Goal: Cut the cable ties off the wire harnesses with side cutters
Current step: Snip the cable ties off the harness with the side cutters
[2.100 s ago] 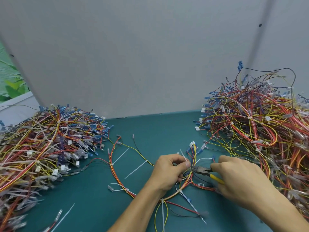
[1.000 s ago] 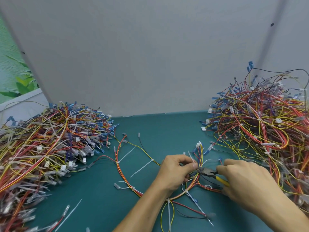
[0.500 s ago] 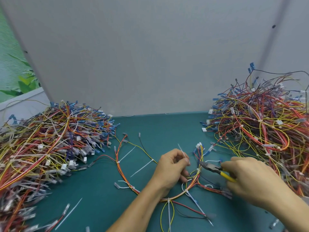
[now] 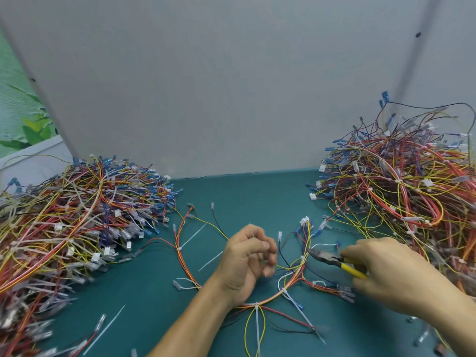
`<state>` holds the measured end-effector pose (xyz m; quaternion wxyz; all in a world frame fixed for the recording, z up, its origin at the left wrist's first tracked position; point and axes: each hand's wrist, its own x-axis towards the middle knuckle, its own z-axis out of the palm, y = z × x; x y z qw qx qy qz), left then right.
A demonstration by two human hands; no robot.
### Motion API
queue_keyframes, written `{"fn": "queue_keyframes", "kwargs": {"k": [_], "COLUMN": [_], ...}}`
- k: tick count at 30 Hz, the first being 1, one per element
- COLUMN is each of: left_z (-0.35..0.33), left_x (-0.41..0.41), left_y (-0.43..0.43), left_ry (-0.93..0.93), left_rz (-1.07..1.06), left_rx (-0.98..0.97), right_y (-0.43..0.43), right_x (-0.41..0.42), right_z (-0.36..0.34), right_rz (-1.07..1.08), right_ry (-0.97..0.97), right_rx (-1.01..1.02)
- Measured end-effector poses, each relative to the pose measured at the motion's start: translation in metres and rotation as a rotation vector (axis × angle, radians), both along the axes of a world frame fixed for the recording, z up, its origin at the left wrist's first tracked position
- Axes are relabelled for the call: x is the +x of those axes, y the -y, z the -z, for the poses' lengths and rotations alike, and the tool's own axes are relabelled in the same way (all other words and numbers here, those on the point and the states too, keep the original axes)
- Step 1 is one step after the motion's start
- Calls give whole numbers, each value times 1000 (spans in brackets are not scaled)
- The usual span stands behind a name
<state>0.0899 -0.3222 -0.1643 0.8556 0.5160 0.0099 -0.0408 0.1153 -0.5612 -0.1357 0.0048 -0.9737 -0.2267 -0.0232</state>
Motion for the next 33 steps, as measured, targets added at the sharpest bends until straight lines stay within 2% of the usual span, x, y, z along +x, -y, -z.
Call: {"fn": "queue_keyframes", "kwargs": {"k": [2, 6, 8, 12, 15, 17, 21, 24, 27, 31, 33], "left_z": [1, 7, 12, 16, 16, 15, 15, 13, 12, 8, 9], "left_x": [-2, -8, -10, -5, 3, 5, 5, 5, 6, 4, 3], "left_y": [4, 19, 28, 35, 32, 30, 29, 34, 36, 30, 32], "left_ry": [61, 392, 535, 573, 375, 290, 363, 426, 337, 358, 419], "left_rz": [34, 148, 140, 37, -48, 0, 160, 54, -23, 187, 193], "left_rx": [172, 915, 1106, 1136, 1036, 986, 1072, 1119, 1041, 1041, 1114], "right_y": [1, 2, 2, 4, 7, 9, 10, 10, 12, 16, 17], "right_x": [0, -1, -2, -6, -6, -6, -5, -5, -4, -2, -2], "right_z": [-1, -5, -6, -11, -13, -14, -13, -13, -12, -11, -10], "right_rz": [-5, -7, -13, -29, -29, -30, -19, -26, -44, -28, -25], "right_ry": [-20, -57, -82, -171, -202, -205, -206, -205, -196, -195, -183], "right_rx": [-19, -40, -53, -92, -115, -119, -139, -145, -135, -135, -155]}}
